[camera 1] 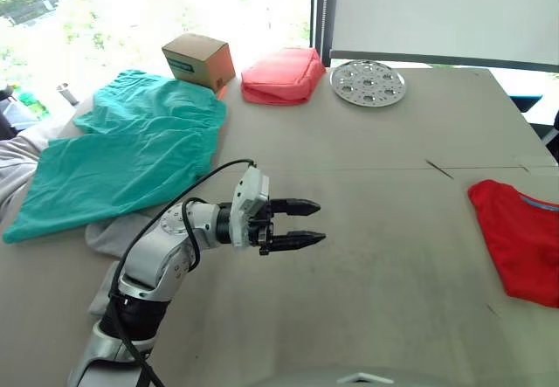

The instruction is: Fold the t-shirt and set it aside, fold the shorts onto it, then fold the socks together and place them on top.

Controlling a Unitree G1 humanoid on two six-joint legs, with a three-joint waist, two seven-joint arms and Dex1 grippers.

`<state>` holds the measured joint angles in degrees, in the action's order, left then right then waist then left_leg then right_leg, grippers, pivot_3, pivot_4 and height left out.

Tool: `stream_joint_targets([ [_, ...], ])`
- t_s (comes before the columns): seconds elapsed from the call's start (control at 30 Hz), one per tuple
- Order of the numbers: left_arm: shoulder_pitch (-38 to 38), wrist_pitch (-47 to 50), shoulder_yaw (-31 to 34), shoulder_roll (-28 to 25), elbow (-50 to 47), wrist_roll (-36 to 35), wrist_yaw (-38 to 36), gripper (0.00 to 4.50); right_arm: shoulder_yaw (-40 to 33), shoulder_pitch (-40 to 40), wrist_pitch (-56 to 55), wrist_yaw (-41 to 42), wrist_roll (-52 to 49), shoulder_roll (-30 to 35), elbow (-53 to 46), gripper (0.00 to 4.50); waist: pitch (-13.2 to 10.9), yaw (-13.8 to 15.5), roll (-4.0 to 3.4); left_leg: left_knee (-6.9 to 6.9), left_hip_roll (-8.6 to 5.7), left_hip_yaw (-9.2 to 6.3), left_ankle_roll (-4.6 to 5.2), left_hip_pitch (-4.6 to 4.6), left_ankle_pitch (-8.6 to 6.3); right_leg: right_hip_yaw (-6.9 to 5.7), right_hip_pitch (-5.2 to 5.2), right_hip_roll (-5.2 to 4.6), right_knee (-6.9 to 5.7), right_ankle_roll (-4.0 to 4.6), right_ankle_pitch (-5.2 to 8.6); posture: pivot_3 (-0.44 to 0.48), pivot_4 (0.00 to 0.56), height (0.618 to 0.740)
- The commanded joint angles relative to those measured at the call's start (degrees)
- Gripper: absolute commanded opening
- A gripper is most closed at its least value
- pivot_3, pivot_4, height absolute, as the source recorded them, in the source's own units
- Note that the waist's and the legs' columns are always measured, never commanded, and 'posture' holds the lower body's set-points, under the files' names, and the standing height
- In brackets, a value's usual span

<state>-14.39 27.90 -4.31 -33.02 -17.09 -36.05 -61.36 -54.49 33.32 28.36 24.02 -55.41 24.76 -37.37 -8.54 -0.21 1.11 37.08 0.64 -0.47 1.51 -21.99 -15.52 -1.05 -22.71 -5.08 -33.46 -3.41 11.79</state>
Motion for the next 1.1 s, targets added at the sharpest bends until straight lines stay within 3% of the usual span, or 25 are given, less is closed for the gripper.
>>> stream_joint_targets([
  [0.03, 1.4, 0.9, 4.5, 0.3, -3.6, -0.9, 5.6, 3.01, 14.2, -8.2, 4.4, -2.9, -7.2, 5.5, -11.0, 4.33, 0.0, -0.5, 0.14, -0.03, 0.02, 0.00, 0.01, 0.13, 0.01, -0.08, 0.00, 0.02, 0.00, 0.00, 0.00, 0.000, 0.150, 0.739],
  [0.13, 4.8, 2.9, 9.3, 0.5, -8.2, -1.7, 12.9, 3.01, 30.0, -20.5, 8.4, -3.5, -3.1, 10.3, -11.1, 4.43, -0.1, 0.1, 0.30, -0.03, -0.01, -0.08, 0.26, 0.11, 0.16, -0.37, -0.07, 0.06, -0.07, 0.02, -0.03, 0.000, 0.150, 0.739],
  [0.27, 11.4, 7.0, 17.2, -0.1, -15.8, -3.6, 21.9, 3.01, 48.1, -33.7, 8.0, 3.4, 9.5, 15.9, -7.2, 4.43, -0.2, 1.3, 0.42, 0.02, -0.06, -0.11, 0.27, 0.03, 0.17, -0.55, -0.14, 0.07, -0.15, 0.20, -0.14, 0.000, 0.150, 0.739],
  [0.37, 18.1, 10.1, 25.4, -0.4, -21.5, -1.6, 30.8, 4.31, 57.1, -38.6, 3.9, 11.4, 16.7, 17.7, -1.9, 4.50, -0.3, 1.4, 0.47, 0.08, -0.09, -0.19, 0.26, 0.02, 0.17, -0.72, -0.10, 0.09, -0.19, 0.11, -0.08, 0.000, 0.150, 0.739],
  [0.47, 21.6, 10.8, 29.2, -2.2, -21.7, 4.4, 36.4, 4.42, 59.7, -41.4, 1.5, 14.2, 19.2, 16.1, 1.6, 4.50, -0.3, 1.6, 0.56, 0.15, -0.09, -0.24, 0.26, 0.01, 0.17, -0.79, -0.06, 0.10, -0.21, 0.06, -0.04, 0.000, 0.150, 0.739],
  [0.57, 20.9, 9.4, 28.2, -4.9, -18.0, 9.5, 37.8, 4.42, 61.2, -43.3, 1.0, 15.5, 20.8, 14.6, 3.0, 4.50, -0.3, 1.7, 0.52, 0.21, -0.14, -0.20, 0.24, 0.00, 0.17, -0.78, -0.07, 0.12, -0.25, 0.06, -0.04, 0.000, 0.150, 0.739],
  [0.8, 8.7, 7.0, 17.2, -8.7, -2.1, 22.0, 40.2, 4.42, 59.2, -38.5, -0.5, 16.3, 24.3, 15.0, 2.9, 4.50, -0.3, 2.5, 0.55, 0.19, -0.25, -0.20, 0.24, -0.01, 0.17, -0.80, -0.08, 0.14, -0.31, 0.28, -0.19, 0.000, 0.150, 0.739],
  [1.03, -5.1, -2.7, 7.7, -9.1, 24.3, 31.7, 37.8, 4.42, 56.8, -31.5, -0.5, 11.1, 27.5, 13.3, -2.8, 4.50, -0.2, 2.4, 0.72, 0.19, -0.23, -0.12, 0.24, 0.03, 0.18, -0.80, -0.10, 0.15, -0.37, 0.22, -0.17, 0.000, 0.150, 0.739],
  [1.1, -7.3, -5.7, 6.8, -9.3, 28.8, 32.3, 35.6, 3.57, 56.6, -29.6, -0.2, 10.0, 28.4, 13.1, -4.1, 4.50, -0.2, 2.3, 0.75, 0.18, -0.22, -0.12, 0.24, 0.02, 0.18, -0.80, -0.12, 0.15, -0.37, 0.26, -0.20, 0.000, 0.150, 0.739],
])
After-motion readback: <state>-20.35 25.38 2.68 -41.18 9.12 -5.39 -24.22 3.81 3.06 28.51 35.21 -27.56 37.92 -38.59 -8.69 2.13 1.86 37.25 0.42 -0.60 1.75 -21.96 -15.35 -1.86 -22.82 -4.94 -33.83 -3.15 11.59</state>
